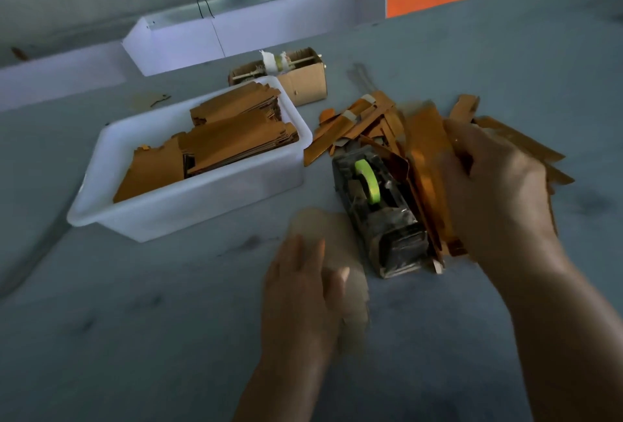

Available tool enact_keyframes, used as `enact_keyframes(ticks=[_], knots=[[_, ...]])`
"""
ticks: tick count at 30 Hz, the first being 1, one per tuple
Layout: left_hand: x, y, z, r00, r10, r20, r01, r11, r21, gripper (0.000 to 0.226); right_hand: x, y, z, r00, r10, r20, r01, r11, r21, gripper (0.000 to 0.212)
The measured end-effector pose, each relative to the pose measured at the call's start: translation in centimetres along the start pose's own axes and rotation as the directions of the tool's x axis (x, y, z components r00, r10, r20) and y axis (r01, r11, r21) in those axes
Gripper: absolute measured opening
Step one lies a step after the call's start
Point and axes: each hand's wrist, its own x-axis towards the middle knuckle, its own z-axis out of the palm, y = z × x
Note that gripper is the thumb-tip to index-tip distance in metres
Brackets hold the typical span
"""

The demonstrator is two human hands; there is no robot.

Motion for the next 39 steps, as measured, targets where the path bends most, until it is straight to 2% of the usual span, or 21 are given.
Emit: enact_keyframes(ticks=[2,4,7,9,14,18,20,22,24,26,28,30,31,34,36,39], knots=[[-0.1,0.2,0.6,1.000,0.021,0.001,-0.021,0.999,0.035,0.054,1.1,0.8,0.4,0.993,0.098,0.058,-0.089,0.984,-0.153,0.032],[-0.2,0.2,0.6,0.999,-0.028,-0.045,0.026,0.999,-0.041,0.056,0.9,0.9,0.5,0.983,0.165,0.077,-0.148,0.970,-0.195,0.041],[0.3,-0.3,-0.1,0.983,-0.154,-0.103,0.142,0.983,-0.117,0.067,-1.0,-0.1,0.8,0.999,0.032,-0.029,-0.034,0.995,-0.099,0.033],[1.0,-0.9,-0.7,0.974,-0.212,-0.083,0.195,0.966,-0.171,0.069,-2.5,-0.7,1.0,0.999,-0.026,-0.044,0.025,1.000,-0.006,0.027],[2.0,-2.8,-1.7,0.935,-0.356,0.011,0.314,0.810,-0.495,0.047,-4.4,-1.3,0.8,0.997,-0.076,-0.034,0.081,0.978,0.190,0.019],[1.6,-3.7,-1.7,0.930,-0.367,-0.001,0.268,0.680,-0.682,0.010,-5.2,-1.2,0.4,0.998,-0.062,-0.026,0.066,0.971,0.230,0.017],[1.4,-3.7,-2.2,0.941,-0.338,-0.029,0.220,0.673,-0.706,0.010,-5.6,-1.1,0.2,0.999,-0.041,-0.020,0.044,0.966,0.255,0.017],[1.2,-3.4,-2.9,0.952,-0.295,-0.087,0.157,0.710,-0.687,0.009,-5.9,-1.1,0.2,0.999,-0.032,-0.012,0.034,0.960,0.277,0.016],[0.8,-2.9,-3.4,0.946,-0.266,-0.185,0.080,0.744,-0.663,0.007,-6.5,-1.4,0.2,0.998,-0.056,-0.040,0.065,0.965,0.256,0.015],[0.3,-2.3,-4.0,0.933,-0.264,-0.246,0.029,0.734,-0.679,0.008,-7.0,-2.0,0.3,0.993,-0.092,-0.070,0.106,0.969,0.225,0.015],[-0.1,-1.5,-4.6,0.952,-0.274,-0.134,0.052,0.577,-0.815,0.010,-7.5,-2.7,0.3,0.997,-0.071,0.005,0.066,0.951,0.302,0.018],[-0.6,-0.8,-5.0,0.975,-0.221,0.028,0.115,0.391,-0.913,0.011,-7.8,-3.5,0.2,0.985,-0.015,0.173,-0.060,0.905,0.421,0.023],[-0.9,-0.5,-5.0,0.979,-0.188,0.073,0.136,0.347,-0.928,0.015,-7.9,-3.7,0.3,0.971,0.011,0.239,-0.121,0.884,0.451,0.027],[-1.4,0.0,-4.9,0.982,-0.134,0.131,0.165,0.288,-0.943,0.023,-7.9,-3.5,0.3,0.954,0.068,0.293,-0.207,0.856,0.474,0.036],[-1.5,0.1,-4.8,0.981,-0.115,0.158,0.184,0.274,-0.944,0.023,-7.6,-3.2,0.1,0.944,0.087,0.317,-0.239,0.843,0.481,0.034],[-1.5,0.3,-4.8,0.984,-0.075,0.162,0.177,0.327,-0.928,0.022,-7.5,-2.7,0.0,0.915,0.097,0.393,-0.319,0.770,0.553,0.021]])
